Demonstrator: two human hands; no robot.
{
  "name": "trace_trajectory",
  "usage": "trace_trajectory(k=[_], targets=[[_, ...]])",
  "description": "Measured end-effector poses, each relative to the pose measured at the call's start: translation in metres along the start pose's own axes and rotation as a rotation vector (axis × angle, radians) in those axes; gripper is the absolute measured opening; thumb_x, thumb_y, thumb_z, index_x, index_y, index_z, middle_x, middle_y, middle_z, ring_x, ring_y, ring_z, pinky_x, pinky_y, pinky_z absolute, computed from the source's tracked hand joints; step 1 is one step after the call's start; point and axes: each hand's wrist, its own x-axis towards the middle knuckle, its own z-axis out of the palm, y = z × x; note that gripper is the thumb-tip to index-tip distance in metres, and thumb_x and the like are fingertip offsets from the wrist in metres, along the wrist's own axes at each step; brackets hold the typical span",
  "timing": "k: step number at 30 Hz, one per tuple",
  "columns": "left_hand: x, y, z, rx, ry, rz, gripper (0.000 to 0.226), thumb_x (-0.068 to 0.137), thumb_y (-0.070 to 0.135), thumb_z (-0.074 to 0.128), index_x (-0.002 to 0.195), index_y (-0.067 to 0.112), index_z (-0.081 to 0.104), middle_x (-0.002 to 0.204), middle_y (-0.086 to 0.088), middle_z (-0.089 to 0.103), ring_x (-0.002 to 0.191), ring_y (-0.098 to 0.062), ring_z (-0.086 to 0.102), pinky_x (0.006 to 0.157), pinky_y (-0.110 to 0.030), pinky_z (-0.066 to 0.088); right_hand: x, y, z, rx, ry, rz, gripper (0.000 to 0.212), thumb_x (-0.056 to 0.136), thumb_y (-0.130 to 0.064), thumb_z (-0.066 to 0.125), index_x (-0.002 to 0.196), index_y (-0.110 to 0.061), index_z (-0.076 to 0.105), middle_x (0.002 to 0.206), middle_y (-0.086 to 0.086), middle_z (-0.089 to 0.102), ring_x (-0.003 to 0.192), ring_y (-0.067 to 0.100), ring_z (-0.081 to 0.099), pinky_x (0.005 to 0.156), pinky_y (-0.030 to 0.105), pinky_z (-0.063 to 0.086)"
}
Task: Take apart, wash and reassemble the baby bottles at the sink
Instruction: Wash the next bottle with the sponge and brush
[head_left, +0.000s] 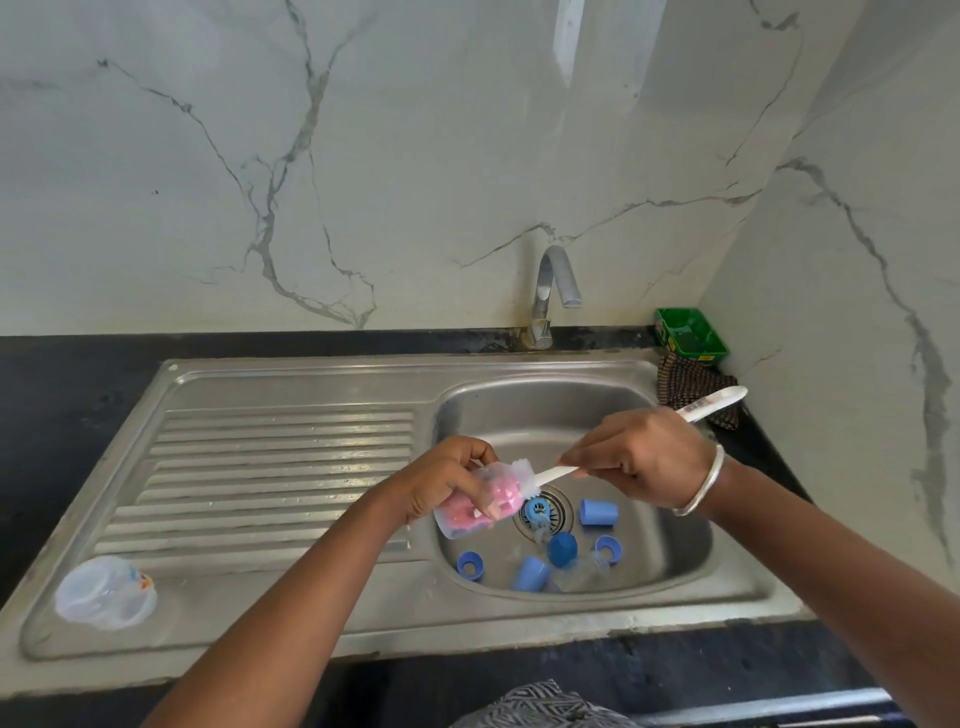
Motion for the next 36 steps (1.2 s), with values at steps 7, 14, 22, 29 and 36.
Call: trace_trajectory(k=[7, 14, 22, 29, 36], targets=[[0.001, 0.004, 0.008, 0.121, -0.024, 0.009, 0.041, 0.033, 0.026, 0.086, 0.067, 0.024, 0.064, 0.073, 0.003, 0.064, 0.068, -0.014, 0.058, 0.056, -0.022, 0.043, -0.002, -0.001, 0.001, 0.0, 0.0, -0.035, 0.022, 0.093, -0.033, 0.057, 0.105, -0.028, 0.075, 0.094, -0.014, 0.074, 0.076, 0.013, 0.069, 0.054, 0.033, 0.055], [-0.004, -0.008, 0.017, 0.467, 0.343, 0.13, 0.052, 0.045, 0.019, 0.09, 0.087, 0.028, 0.06, 0.087, 0.012, 0.067, 0.079, -0.013, 0.066, 0.065, -0.03, 0.054, 0.001, -0.031, 0.038, -0.084, -0.146, 0.323, 0.025, 0.091, -0.041, 0.047, 0.103, -0.034, 0.067, 0.088, -0.01, 0.072, 0.078, 0.019, 0.069, 0.058, 0.034, 0.054], [-0.017, -0.012, 0.003, 0.595, 0.405, 0.318, 0.048, 0.059, 0.018, 0.084, 0.093, 0.035, 0.055, 0.098, 0.021, 0.068, 0.08, -0.002, 0.064, 0.063, -0.026, 0.054, 0.006, -0.03, 0.022, 1.094, -0.355, 1.149, 0.022, 0.097, -0.012, 0.055, 0.086, 0.0, 0.07, 0.048, -0.001, 0.035, 0.036, 0.007, 0.024, 0.034, 0.016, 0.019], [-0.011, -0.008, 0.019, 0.511, 0.319, 0.335, 0.045, 0.053, 0.012, 0.083, 0.087, 0.027, 0.058, 0.096, 0.018, 0.07, 0.085, -0.003, 0.067, 0.068, -0.028, 0.056, 0.0, -0.026, 0.031, 0.881, -0.322, 0.973, 0.011, 0.088, -0.019, 0.07, 0.086, -0.022, 0.08, 0.063, 0.007, 0.066, 0.043, 0.016, 0.044, 0.042, 0.027, 0.04], [-0.011, -0.007, 0.008, 0.391, 0.254, 0.165, 0.053, 0.042, 0.008, 0.093, 0.081, 0.024, 0.062, 0.083, 0.01, 0.07, 0.073, -0.004, 0.063, 0.063, -0.023, 0.05, 0.002, -0.043, 0.024, 0.045, -0.148, 0.514, 0.021, 0.089, -0.04, 0.064, 0.107, -0.048, 0.071, 0.089, -0.017, 0.074, 0.08, 0.006, 0.068, 0.062, 0.02, 0.045]])
